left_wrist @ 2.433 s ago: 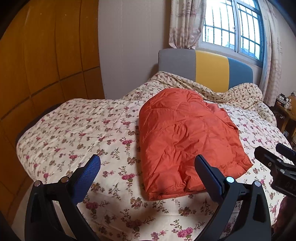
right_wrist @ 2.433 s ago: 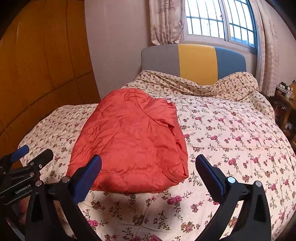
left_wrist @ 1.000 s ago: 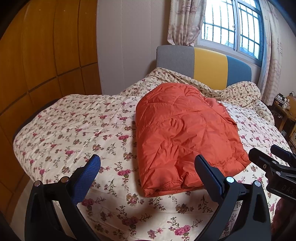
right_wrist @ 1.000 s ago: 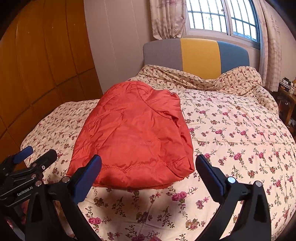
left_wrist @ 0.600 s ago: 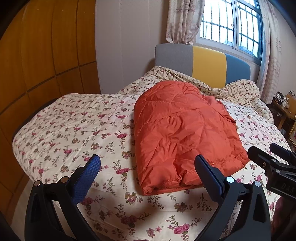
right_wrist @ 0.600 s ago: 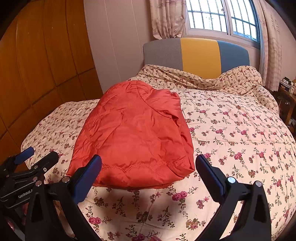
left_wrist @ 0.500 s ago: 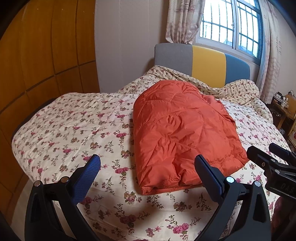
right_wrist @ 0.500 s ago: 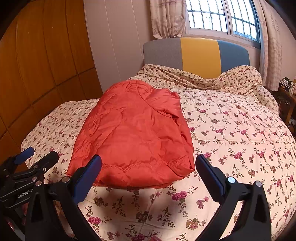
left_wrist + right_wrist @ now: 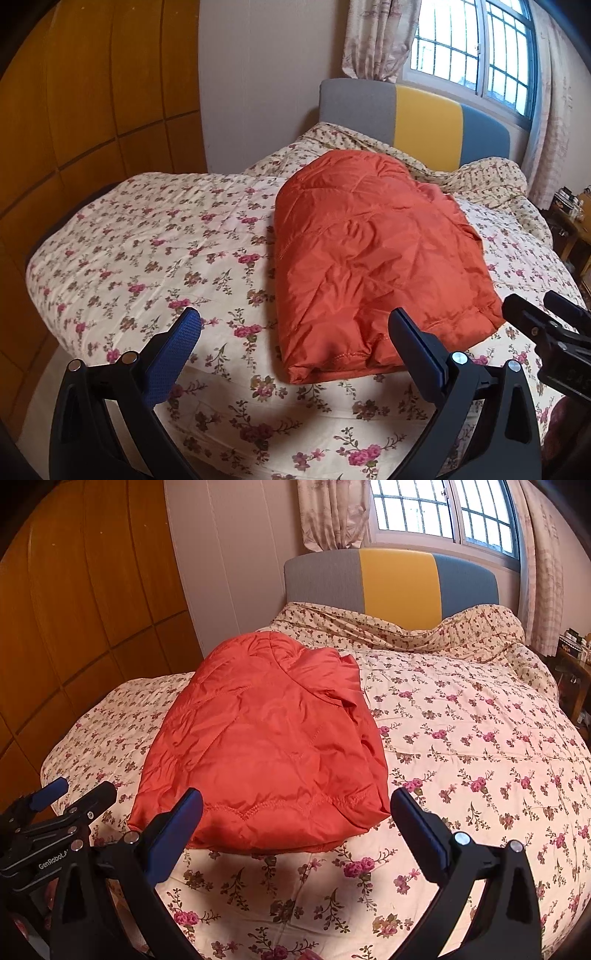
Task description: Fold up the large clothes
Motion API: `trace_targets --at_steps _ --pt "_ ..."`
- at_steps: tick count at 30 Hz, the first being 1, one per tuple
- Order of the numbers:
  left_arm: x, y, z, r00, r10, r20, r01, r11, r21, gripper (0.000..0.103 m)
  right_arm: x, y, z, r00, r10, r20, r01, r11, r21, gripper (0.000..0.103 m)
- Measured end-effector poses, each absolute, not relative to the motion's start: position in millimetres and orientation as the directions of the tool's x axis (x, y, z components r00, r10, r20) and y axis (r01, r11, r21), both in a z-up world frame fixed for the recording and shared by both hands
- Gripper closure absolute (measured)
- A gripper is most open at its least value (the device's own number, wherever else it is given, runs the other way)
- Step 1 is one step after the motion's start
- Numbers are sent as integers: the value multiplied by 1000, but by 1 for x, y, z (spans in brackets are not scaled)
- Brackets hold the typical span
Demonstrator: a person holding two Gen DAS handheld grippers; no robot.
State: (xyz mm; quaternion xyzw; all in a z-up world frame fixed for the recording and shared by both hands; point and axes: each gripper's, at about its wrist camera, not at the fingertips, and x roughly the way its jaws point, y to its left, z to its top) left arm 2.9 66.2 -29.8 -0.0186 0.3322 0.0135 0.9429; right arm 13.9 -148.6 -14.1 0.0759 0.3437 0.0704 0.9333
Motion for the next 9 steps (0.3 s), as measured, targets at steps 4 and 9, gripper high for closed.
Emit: trace_targets --at_steps 4,9 --pt "7 66 -33 767 17 -641 -41 999 -23 3 19 -151 -19 743 190 -642 -73 976 206 2" --pt "16 66 -41 737 -9 -676 -24 999 -40 3 26 -155 -24 736 185 -652 -56 975 214 2"
